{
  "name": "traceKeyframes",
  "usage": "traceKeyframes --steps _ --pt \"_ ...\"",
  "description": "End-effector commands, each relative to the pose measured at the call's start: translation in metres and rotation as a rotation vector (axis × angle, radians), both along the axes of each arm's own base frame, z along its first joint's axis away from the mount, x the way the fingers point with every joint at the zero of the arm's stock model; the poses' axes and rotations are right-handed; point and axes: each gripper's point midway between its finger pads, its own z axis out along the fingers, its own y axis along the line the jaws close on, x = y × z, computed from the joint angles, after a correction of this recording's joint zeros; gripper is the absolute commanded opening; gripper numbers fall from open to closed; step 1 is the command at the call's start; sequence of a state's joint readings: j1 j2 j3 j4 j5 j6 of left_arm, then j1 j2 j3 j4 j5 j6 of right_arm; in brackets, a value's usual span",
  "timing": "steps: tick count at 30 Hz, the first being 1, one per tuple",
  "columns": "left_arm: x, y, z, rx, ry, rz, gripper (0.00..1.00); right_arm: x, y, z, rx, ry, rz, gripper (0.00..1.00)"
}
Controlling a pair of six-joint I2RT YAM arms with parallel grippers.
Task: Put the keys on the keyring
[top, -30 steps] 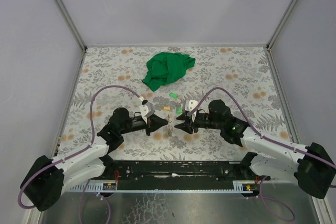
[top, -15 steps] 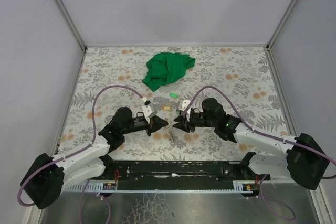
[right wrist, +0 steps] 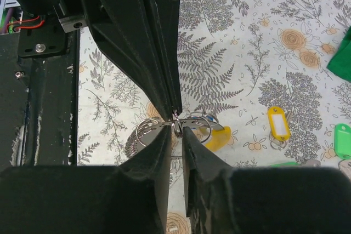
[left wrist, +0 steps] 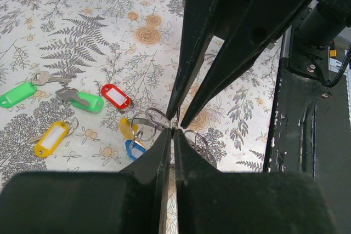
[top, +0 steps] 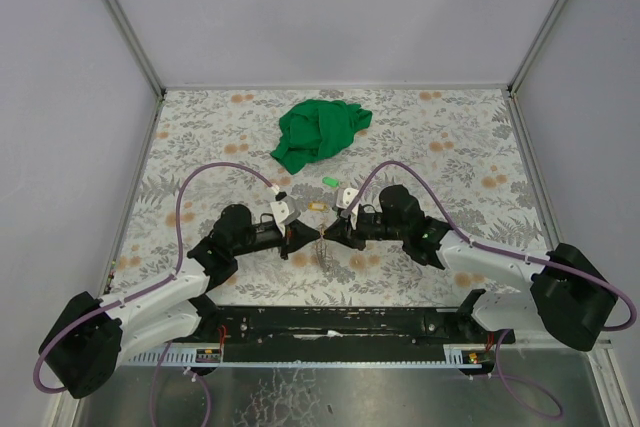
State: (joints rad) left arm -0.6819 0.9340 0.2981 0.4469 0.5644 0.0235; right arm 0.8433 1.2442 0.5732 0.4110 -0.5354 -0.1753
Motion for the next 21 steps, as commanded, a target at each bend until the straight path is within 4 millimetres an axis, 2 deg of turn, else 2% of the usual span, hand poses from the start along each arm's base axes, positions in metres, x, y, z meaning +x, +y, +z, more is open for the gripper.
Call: traceKeyframes --steps 1,4,8,14,18,21 --pt "0.0032 -0.0052 0.015 -0.025 -0.038 -0.007 0.0 0.0069 0.0135 0.0338 0.091 -0.059 0.02 0.15" --pt "0.0021 -0.0055 0.0147 -0.027 -0.036 -0.011 0.01 0.0053 0.013 0.034 0.092 -0.058 0.025 0.01" --pt "0.0001 -0.0058 0.0144 -0.033 -0.036 -0.02 0.1 0.0032 0.0122 0.035 0.093 -0.06 0.034 0.0" --pt "-0.0044 -0.0086 0.0132 -0.036 -0.029 -0.054 0.18 -0.0007 0.014 0.0349 0.095 -0.054 0.061 0.0" --pt "-0.0058 -0.0099 0.0105 -0.03 -0.021 -0.068 0.17 -0.0019 0.0149 0.0347 0.095 -0.051 0.072 0.0" --pt "-0.0058 -0.0102 0.0109 -0.029 -0.022 -0.071 0.08 -0.0017 0.0156 0.033 0.088 -0.047 0.075 0.0"
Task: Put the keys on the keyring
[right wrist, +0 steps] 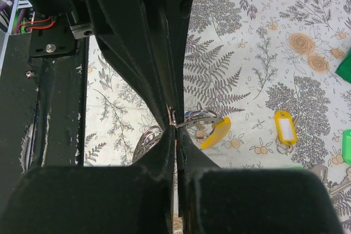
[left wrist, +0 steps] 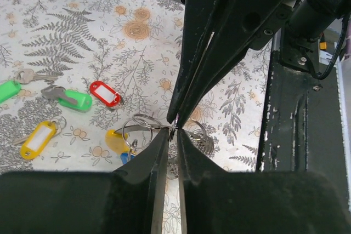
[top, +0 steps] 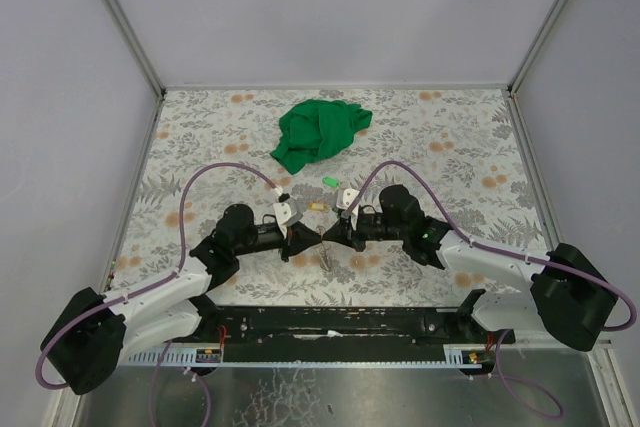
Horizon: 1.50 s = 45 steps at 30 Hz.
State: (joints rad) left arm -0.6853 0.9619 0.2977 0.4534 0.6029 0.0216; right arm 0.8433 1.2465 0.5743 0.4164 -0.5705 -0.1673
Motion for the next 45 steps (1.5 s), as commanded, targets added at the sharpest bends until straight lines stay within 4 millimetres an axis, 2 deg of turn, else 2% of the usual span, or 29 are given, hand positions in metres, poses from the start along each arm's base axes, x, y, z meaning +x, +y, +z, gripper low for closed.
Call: traceKeyframes --steps 1,3,6,10,14,17,22,26,32,38,45 --pt "0.001 -0.007 0.018 -0.038 -0.047 -0.028 0.04 0.004 0.013 0.031 0.075 -0.059 0.042 0.0" --pt "0.001 -0.006 0.018 -0.04 -0.051 -0.022 0.0 0.004 0.013 0.03 0.072 -0.057 0.041 0.0" --pt "0.003 -0.004 0.02 -0.047 -0.063 -0.002 0.0 0.005 0.012 0.028 0.06 -0.052 0.037 0.01" --pt "0.009 0.0 0.02 -0.047 -0.063 0.043 0.0 0.011 0.008 0.025 0.037 -0.047 -0.01 0.16" --pt "0.021 0.006 0.016 -0.035 -0.051 0.13 0.0 0.027 -0.002 0.02 -0.022 -0.033 -0.132 0.38" --pt "0.033 0.012 0.014 -0.026 -0.043 0.211 0.0 0.038 -0.013 0.012 -0.075 -0.011 -0.23 0.44" --pt "0.049 0.025 0.011 -0.016 -0.027 0.346 0.0 0.057 -0.033 -0.01 -0.175 0.044 -0.414 0.46" --pt "0.051 0.03 0.013 -0.029 -0.03 0.381 0.0 0.07 -0.047 -0.04 -0.301 0.115 -0.524 0.46" --pt "0.052 0.032 0.012 -0.032 -0.029 0.393 0.0 0.087 -0.056 -0.063 -0.367 0.247 -0.634 0.44" --pt "0.051 0.031 0.011 -0.031 -0.025 0.387 0.0 0.093 -0.063 -0.087 -0.404 0.378 -0.687 0.44" --pt "0.05 0.029 0.01 -0.024 -0.018 0.375 0.0 0.093 -0.06 -0.102 -0.401 0.464 -0.681 0.39"
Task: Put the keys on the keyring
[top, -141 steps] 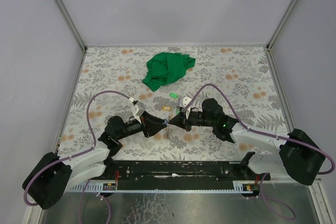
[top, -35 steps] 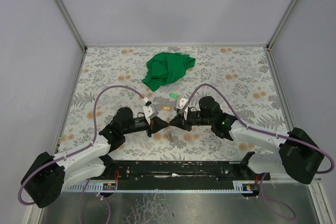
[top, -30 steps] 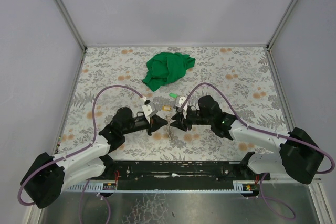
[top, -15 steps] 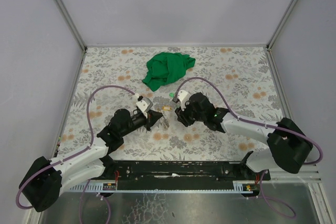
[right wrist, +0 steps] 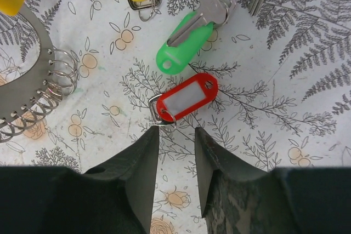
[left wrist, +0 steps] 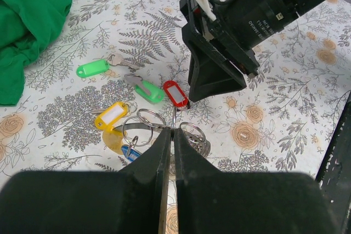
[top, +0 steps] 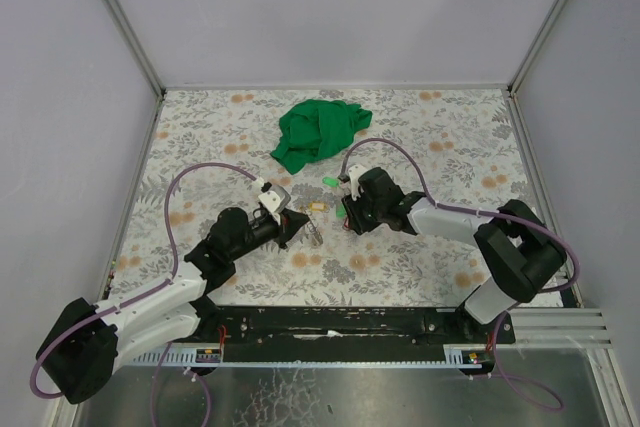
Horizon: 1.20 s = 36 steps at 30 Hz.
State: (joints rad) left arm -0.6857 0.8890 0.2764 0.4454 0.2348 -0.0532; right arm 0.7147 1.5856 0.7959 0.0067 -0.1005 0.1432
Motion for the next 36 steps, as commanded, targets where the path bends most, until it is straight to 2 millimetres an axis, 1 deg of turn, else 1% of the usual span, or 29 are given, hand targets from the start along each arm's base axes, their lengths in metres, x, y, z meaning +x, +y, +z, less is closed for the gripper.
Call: traceKeyframes --steps 1,7,9,12,17,19,26,29,31,34,36 --pt "0.001 -0.002 0.004 -0.015 -0.009 0.002 0.0 0.008 0.013 0.008 0.066 0.027 -0.015 0.37" --pt "0.0 -0.002 0.004 -0.014 -0.008 -0.003 0.0 0.006 0.017 0.002 0.074 0.047 -0.007 0.26" --pt "0.0 -0.003 0.004 -0.014 -0.007 -0.004 0.0 0.005 0.018 0.002 0.078 0.05 -0.005 0.23" --pt "0.0 -0.003 0.004 -0.014 -0.006 -0.008 0.0 0.004 0.018 0.003 0.083 0.051 0.004 0.17" --pt "-0.001 -0.003 0.003 -0.015 -0.006 -0.011 0.0 0.004 0.02 0.011 0.101 0.023 0.035 0.03" --pt "-0.001 -0.004 0.004 -0.017 -0.009 -0.015 0.0 0.004 0.02 0.016 0.109 -0.004 0.051 0.0" --pt "-0.004 -0.006 0.005 -0.021 -0.01 -0.037 0.0 0.005 0.022 0.043 0.166 -0.134 0.13 0.0" --pt "-0.004 -0.006 0.005 -0.024 -0.012 -0.039 0.0 0.005 0.017 0.046 0.161 -0.171 0.129 0.0" --pt "-0.004 -0.007 0.005 -0.027 -0.013 -0.04 0.0 0.003 0.015 0.049 0.188 -0.204 0.127 0.0" --pt "-0.004 -0.007 0.005 -0.028 -0.013 -0.041 0.0 0.001 0.013 0.061 0.263 -0.288 0.112 0.0" --pt "-0.004 -0.007 0.005 -0.031 -0.014 -0.039 0.0 0.002 0.008 0.069 0.287 -0.348 0.088 0.0"
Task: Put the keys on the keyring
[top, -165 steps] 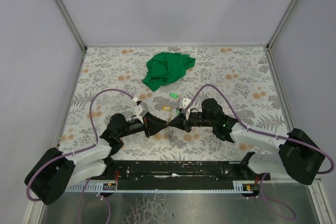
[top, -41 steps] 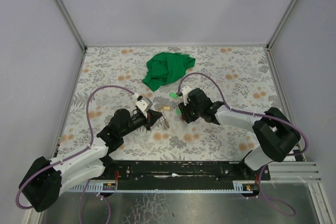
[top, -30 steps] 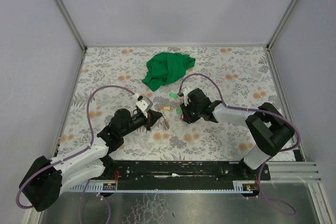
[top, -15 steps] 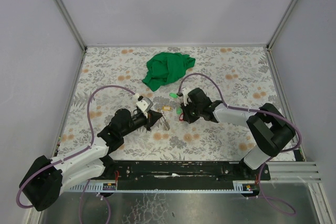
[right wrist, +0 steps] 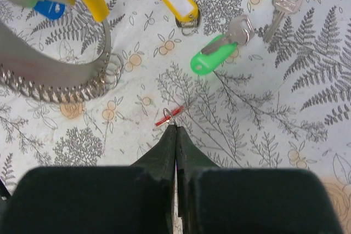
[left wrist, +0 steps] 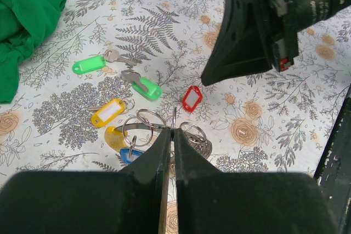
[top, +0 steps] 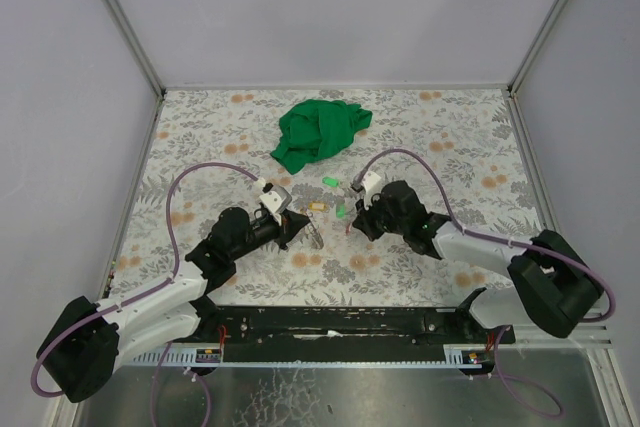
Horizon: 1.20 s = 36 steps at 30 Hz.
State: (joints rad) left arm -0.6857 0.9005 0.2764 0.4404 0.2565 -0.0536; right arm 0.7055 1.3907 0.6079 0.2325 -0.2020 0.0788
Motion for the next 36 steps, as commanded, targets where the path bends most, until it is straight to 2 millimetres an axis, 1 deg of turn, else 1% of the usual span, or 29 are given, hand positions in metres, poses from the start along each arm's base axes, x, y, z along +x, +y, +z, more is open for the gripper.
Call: traceKeyframes --steps 1,4,7,10,13,17,19,23,26,29,32,34,36 --pt "-0.001 -0.005 0.01 -0.039 -0.029 -0.018 0.0 0.014 -0.001 0.039 0.132 -0.194 -0.043 0.0" --pt "-0.002 -0.005 0.01 -0.044 -0.03 -0.021 0.0 0.014 -0.015 0.044 0.142 -0.232 -0.105 0.0" --pt "-0.002 -0.005 0.011 -0.047 -0.031 -0.023 0.0 0.007 -0.023 0.044 0.166 -0.23 -0.136 0.0" --pt "-0.002 -0.006 0.012 -0.052 -0.035 -0.023 0.0 0.0 -0.022 0.042 0.231 -0.216 -0.149 0.0" --pt "-0.003 -0.005 0.012 -0.061 -0.037 -0.024 0.0 -0.002 -0.02 0.044 0.34 -0.226 -0.185 0.0" --pt "-0.004 -0.005 0.012 -0.068 -0.041 -0.022 0.0 0.001 -0.022 0.035 0.413 -0.23 -0.24 0.0" --pt "-0.004 -0.005 0.012 -0.069 -0.043 -0.022 0.0 0.002 -0.021 0.026 0.43 -0.224 -0.248 0.0" --pt "-0.004 -0.004 0.012 -0.072 -0.045 -0.022 0.0 0.005 -0.013 0.018 0.479 -0.218 -0.241 0.0" --pt "-0.004 -0.003 0.013 -0.075 -0.051 -0.019 0.0 0.007 -0.011 0.013 0.527 -0.217 -0.258 0.0" --pt "-0.005 -0.002 0.013 -0.081 -0.055 -0.016 0.0 0.007 -0.014 -0.004 0.536 -0.178 -0.299 0.0" --pt "-0.005 -0.003 0.013 -0.081 -0.057 -0.017 0.0 0.003 -0.017 -0.019 0.526 -0.14 -0.317 0.02" --pt "-0.005 -0.003 0.013 -0.08 -0.056 -0.018 0.0 0.0 -0.018 -0.023 0.516 -0.127 -0.318 0.03" --pt "-0.005 -0.003 0.013 -0.08 -0.056 -0.018 0.0 -0.002 -0.021 -0.024 0.513 -0.122 -0.326 0.09"
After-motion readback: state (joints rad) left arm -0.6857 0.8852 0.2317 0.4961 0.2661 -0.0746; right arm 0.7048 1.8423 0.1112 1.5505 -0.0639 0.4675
